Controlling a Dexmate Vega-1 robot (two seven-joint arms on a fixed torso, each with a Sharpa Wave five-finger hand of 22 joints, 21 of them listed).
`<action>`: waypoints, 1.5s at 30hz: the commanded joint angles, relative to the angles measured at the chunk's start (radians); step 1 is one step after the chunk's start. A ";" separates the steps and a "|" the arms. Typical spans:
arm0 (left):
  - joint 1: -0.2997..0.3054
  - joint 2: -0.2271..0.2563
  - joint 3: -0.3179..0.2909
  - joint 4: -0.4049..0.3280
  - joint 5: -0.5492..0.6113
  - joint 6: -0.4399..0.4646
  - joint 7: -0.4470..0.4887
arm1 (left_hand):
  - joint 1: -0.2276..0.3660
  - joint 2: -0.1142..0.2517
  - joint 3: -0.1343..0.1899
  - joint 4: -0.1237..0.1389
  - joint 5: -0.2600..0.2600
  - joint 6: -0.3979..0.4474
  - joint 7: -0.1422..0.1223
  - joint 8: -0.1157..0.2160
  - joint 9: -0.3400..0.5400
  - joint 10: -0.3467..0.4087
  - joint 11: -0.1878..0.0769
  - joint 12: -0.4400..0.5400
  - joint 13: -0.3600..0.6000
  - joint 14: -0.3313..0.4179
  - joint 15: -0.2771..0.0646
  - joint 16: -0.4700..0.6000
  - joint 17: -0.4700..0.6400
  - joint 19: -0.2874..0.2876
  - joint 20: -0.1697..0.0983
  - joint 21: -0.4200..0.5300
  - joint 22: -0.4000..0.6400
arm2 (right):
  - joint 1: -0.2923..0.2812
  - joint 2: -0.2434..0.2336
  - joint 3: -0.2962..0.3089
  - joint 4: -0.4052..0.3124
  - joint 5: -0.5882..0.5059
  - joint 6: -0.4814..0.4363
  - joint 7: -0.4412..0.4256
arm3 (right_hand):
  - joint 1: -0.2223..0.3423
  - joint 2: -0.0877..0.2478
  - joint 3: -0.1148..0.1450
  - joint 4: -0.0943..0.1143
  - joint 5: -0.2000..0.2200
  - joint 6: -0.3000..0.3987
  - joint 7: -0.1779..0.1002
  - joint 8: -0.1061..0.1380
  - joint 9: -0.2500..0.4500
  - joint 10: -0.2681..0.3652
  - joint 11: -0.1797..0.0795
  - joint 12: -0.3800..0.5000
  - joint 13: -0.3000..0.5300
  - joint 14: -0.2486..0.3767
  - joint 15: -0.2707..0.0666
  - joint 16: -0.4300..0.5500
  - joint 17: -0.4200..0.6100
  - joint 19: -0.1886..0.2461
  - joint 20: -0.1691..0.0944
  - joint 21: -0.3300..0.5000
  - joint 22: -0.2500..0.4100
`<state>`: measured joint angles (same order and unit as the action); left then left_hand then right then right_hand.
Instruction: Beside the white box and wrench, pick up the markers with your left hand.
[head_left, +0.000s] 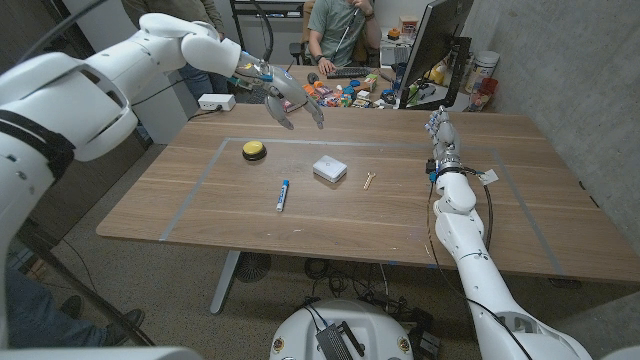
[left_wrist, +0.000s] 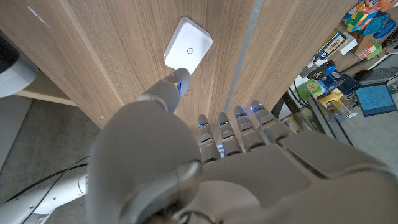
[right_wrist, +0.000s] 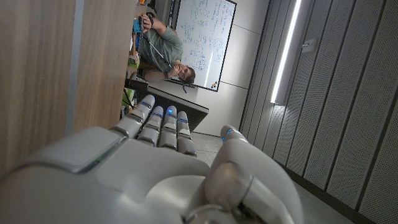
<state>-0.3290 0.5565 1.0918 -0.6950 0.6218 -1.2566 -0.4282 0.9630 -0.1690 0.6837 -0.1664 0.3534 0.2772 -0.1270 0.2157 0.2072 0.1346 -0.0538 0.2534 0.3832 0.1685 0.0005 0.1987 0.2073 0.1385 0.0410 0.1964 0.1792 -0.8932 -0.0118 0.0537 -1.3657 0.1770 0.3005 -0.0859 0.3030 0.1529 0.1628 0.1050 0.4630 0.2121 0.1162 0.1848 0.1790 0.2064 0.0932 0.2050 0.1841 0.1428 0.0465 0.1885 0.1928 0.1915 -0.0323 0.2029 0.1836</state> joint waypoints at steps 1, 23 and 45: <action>0.017 0.101 0.035 -0.167 -0.085 -0.027 -0.134 | -0.007 -0.006 -0.011 0.002 -0.005 0.013 0.003 0.010 0.002 0.004 -0.006 0.003 0.006 -0.005 0.000 0.004 0.003 -0.003 -0.005 -0.001 0.002 | 0.005 -0.001 -0.002 -0.036 -0.056 -0.004 -0.069 | -0.008 0.001 -0.004 0.002 0.007 -0.004 0.002 0.000 0.005 -0.003 0.001 -0.004 0.001 -0.005 0.001 -0.002 0.002 -0.006 0.001 -0.006 0.004; 0.161 0.314 -0.070 -0.456 0.009 -0.012 -0.132 | -0.010 0.000 -0.033 0.006 -0.003 0.027 0.050 0.012 0.002 0.004 -0.005 0.010 0.021 -0.006 0.004 0.009 0.005 -0.009 -0.002 0.002 0.003 | 0.016 0.009 -0.018 -0.041 -0.109 0.009 -0.138 | -0.012 0.002 -0.008 0.002 0.008 -0.007 -0.001 0.001 0.005 -0.006 0.003 -0.003 0.001 -0.007 -0.001 0.000 0.001 -0.013 0.003 -0.006 0.004; 0.280 0.292 -0.150 -0.413 0.200 0.042 0.150 | -0.005 0.005 -0.047 0.006 -0.001 0.022 0.089 0.007 0.001 0.014 0.004 0.017 0.033 -0.003 0.011 0.013 0.007 -0.032 0.013 -0.003 0.003 | -0.002 0.013 -0.026 -0.081 -0.136 0.004 -0.175 | -0.015 0.003 -0.010 0.000 0.009 -0.010 -0.006 0.003 0.005 -0.013 0.003 -0.004 0.001 -0.008 0.000 0.001 0.000 -0.020 0.005 -0.005 0.004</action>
<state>-0.0897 0.8649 0.9507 -1.1431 0.7929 -1.2399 -0.3554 0.9597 -0.1722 0.6408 -0.1600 0.3534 0.2964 -0.0462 0.2234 0.2068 0.1424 -0.0536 0.2666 0.4110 0.1635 0.0055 0.2044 0.2118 0.1116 0.0502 0.1964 0.1790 -0.8959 0.0015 0.0295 -1.4373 0.0529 0.3078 -0.2453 0.2953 0.1528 0.1547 0.1049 0.4630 0.2070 0.1108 0.1849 0.1789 0.1941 0.0981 0.2050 0.1839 0.1374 0.0409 0.1885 0.1906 0.1772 -0.0247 0.1991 0.1835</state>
